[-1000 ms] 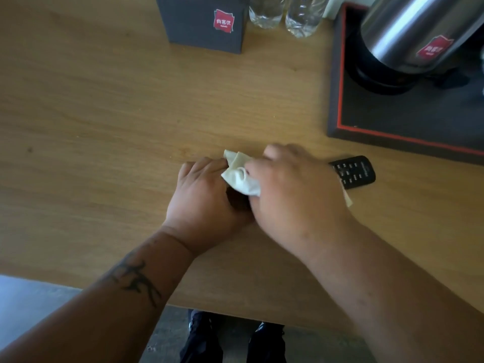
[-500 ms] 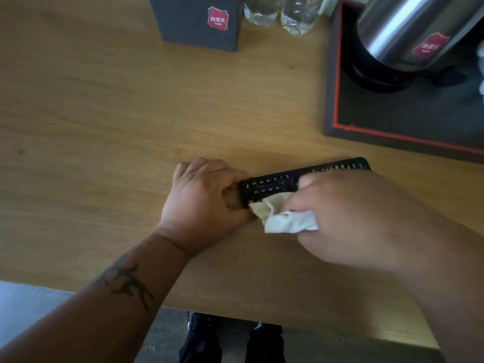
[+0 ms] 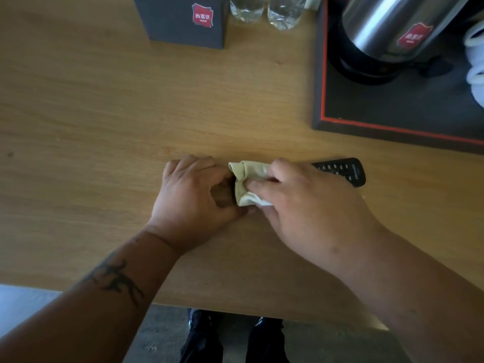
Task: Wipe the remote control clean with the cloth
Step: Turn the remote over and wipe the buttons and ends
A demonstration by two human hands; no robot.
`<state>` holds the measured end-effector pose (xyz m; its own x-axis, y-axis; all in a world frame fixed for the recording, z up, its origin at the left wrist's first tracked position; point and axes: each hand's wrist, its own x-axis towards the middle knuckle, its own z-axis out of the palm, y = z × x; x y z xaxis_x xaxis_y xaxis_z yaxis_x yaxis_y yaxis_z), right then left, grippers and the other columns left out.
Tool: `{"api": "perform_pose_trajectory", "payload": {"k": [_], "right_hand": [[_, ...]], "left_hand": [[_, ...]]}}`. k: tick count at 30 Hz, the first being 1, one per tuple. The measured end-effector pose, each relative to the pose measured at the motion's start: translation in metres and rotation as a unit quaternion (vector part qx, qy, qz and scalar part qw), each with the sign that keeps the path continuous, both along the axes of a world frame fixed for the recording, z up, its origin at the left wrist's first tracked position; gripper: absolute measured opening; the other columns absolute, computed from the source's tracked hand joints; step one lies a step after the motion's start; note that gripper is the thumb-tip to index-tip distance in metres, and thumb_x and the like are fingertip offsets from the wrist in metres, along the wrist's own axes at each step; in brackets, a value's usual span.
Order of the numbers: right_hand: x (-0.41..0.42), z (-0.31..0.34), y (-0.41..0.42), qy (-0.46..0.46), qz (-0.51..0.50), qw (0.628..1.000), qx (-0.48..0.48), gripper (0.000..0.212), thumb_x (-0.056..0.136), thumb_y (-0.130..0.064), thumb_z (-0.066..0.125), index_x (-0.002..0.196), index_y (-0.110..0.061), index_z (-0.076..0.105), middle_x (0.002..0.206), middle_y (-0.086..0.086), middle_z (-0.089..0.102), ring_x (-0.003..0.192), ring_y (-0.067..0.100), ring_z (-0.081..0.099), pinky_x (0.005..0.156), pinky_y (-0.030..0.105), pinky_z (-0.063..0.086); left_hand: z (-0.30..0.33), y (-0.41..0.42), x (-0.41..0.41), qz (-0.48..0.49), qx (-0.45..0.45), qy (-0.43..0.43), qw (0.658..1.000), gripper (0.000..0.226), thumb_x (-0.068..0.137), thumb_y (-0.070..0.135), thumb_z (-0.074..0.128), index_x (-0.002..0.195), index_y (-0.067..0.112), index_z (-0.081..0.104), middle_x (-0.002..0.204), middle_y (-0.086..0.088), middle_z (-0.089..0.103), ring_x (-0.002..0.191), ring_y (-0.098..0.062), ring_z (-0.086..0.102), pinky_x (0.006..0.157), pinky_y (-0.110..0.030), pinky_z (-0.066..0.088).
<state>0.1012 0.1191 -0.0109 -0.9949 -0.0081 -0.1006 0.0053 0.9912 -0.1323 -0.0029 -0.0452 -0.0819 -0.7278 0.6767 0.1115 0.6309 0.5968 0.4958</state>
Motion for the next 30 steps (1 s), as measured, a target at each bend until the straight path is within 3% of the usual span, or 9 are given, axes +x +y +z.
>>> {"api": "perform_pose_trajectory", "payload": {"k": [4, 8, 11, 14, 16, 21, 23, 25, 30], "right_hand": [[0.010, 0.001, 0.022, -0.005, -0.063, 0.998, 0.018, 0.029, 0.084, -0.032, 0.066, 0.112, -0.035, 0.072, 0.089, -0.004, 0.060, 0.063, 0.021, 0.058, 0.050, 0.027, 0.038], [0.012, 0.007, 0.031, 0.005, -0.169, 0.985, 0.038, 0.020, 0.084, -0.034, 0.063, 0.100, -0.032, 0.074, 0.084, -0.003, 0.057, 0.060, 0.027, 0.057, 0.049, 0.027, 0.039], [-0.006, 0.004, 0.002, 0.058, -0.150, 0.987, 0.022, 0.021, 0.086, -0.035, 0.063, 0.102, -0.026, 0.074, 0.084, -0.002, 0.058, 0.057, 0.020, 0.049, 0.049, 0.025, 0.030], [-0.022, -0.007, -0.031, 0.039, -0.112, 0.993, 0.002, 0.025, 0.087, -0.031, 0.066, 0.108, -0.021, 0.074, 0.094, 0.003, 0.064, 0.062, 0.020, 0.056, 0.050, 0.027, 0.033], [-0.021, -0.008, -0.036, 0.028, -0.113, 0.993, -0.003, 0.023, 0.085, -0.027, 0.069, 0.105, -0.018, 0.076, 0.097, 0.003, 0.067, 0.059, 0.021, 0.058, 0.049, 0.027, 0.031], [0.007, 0.008, -0.027, -0.043, -0.068, 0.997, -0.014, 0.021, 0.088, -0.033, 0.059, 0.101, -0.027, 0.075, 0.084, -0.007, 0.058, 0.055, 0.011, 0.051, 0.046, 0.026, 0.041], [0.005, 0.015, -0.018, -0.039, -0.087, 0.995, -0.009, 0.025, 0.090, -0.040, 0.051, 0.097, -0.030, 0.073, 0.078, -0.010, 0.050, 0.052, 0.007, 0.042, 0.042, 0.024, 0.033], [-0.008, 0.018, -0.009, 0.028, -0.130, 0.991, 0.001, 0.024, 0.090, -0.042, 0.052, 0.095, -0.029, 0.073, 0.077, -0.009, 0.047, 0.050, 0.009, 0.037, 0.042, 0.021, 0.021], [-0.026, -0.007, -0.028, 0.033, -0.128, 0.991, 0.000, 0.026, 0.091, -0.034, 0.058, 0.111, -0.024, 0.071, 0.104, -0.003, 0.064, 0.066, 0.016, 0.059, 0.050, 0.026, 0.041]], "left_hand": [[0.003, 0.000, 0.000, 0.003, 0.014, -0.018, 1.000, 0.058, 0.064, 0.071, 0.067, 0.110, 0.037, 0.069, 0.092, 0.019, 0.061, 0.099, -0.012, 0.055, 0.090, -0.032, 0.033], [0.004, -0.001, 0.000, 0.000, 0.018, -0.027, 0.999, 0.059, 0.065, 0.070, 0.066, 0.114, 0.037, 0.068, 0.092, 0.020, 0.060, 0.100, -0.011, 0.054, 0.092, -0.032, 0.032], [0.003, 0.000, 0.000, -0.001, 0.016, -0.020, 1.000, 0.051, 0.064, 0.069, 0.066, 0.104, 0.036, 0.069, 0.089, 0.017, 0.061, 0.098, -0.015, 0.056, 0.089, -0.034, 0.035], [0.002, 0.001, 0.002, 0.008, 0.017, -0.004, 1.000, 0.030, 0.073, 0.056, 0.059, 0.083, 0.028, 0.064, 0.084, 0.012, 0.062, 0.093, -0.021, 0.058, 0.083, -0.035, 0.035], [0.002, 0.000, 0.003, 0.011, 0.021, -0.008, 1.000, 0.026, 0.075, 0.051, 0.058, 0.083, 0.027, 0.064, 0.084, 0.012, 0.063, 0.093, -0.020, 0.057, 0.084, -0.034, 0.034], [0.001, -0.001, 0.001, -0.002, 0.028, -0.009, 1.000, 0.047, 0.073, 0.067, 0.061, 0.103, 0.032, 0.071, 0.093, 0.015, 0.066, 0.097, -0.016, 0.056, 0.087, -0.035, 0.036], [0.001, -0.001, 0.000, -0.003, 0.025, -0.011, 1.000, 0.055, 0.070, 0.071, 0.063, 0.108, 0.032, 0.072, 0.096, 0.015, 0.067, 0.100, -0.015, 0.057, 0.089, -0.035, 0.036], [0.001, -0.001, -0.001, -0.004, 0.022, -0.016, 1.000, 0.059, 0.066, 0.073, 0.063, 0.109, 0.033, 0.071, 0.097, 0.016, 0.067, 0.101, -0.015, 0.056, 0.089, -0.036, 0.036], [0.002, 0.000, 0.002, 0.006, 0.031, -0.003, 0.999, 0.032, 0.073, 0.059, 0.059, 0.082, 0.029, 0.065, 0.083, 0.016, 0.061, 0.093, -0.018, 0.057, 0.084, -0.039, 0.039]]}}
